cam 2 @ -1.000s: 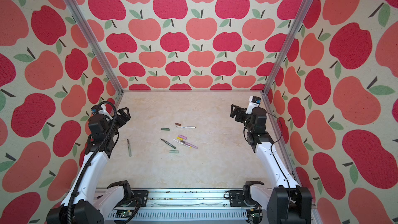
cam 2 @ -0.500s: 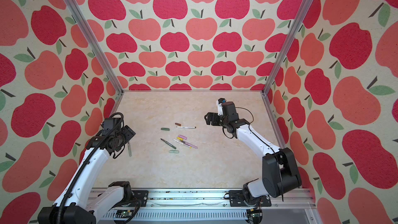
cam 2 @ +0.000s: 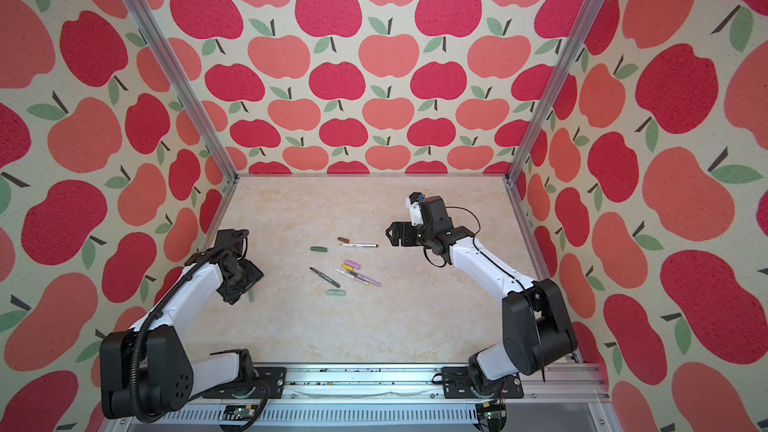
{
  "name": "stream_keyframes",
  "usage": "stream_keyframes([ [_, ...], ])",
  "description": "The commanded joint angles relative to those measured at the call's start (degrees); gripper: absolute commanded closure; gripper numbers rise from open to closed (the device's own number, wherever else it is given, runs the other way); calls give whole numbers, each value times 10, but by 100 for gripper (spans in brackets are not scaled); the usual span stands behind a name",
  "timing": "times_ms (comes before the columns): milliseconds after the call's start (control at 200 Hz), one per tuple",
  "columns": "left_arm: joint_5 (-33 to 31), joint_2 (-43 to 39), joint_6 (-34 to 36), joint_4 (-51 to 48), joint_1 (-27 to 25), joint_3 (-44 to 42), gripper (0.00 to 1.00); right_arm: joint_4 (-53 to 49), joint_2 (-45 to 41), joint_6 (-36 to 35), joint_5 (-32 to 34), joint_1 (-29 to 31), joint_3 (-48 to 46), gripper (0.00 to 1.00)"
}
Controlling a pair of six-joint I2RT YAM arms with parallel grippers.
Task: Insert the pens into the pen caps
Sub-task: 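Grasp the pale green fountain pen with the left gripper while the right arm rises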
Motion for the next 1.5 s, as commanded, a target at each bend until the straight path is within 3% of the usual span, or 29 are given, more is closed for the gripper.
stream_keyframes([
  [0,1,32,35,16,11,0,33,-21,-21,-18,-9,2,-2,8],
  [295,-6,111,74,36,17,31,38,-36,-50,-18,-17,1,-30,8],
  [936,-42,175,134,82,21,46,57,-70,-72,-29,-11,5,-50,8],
  [1496,-22,197,136,99,27,48,87,-91,-79,-45,11,5,-39,8],
])
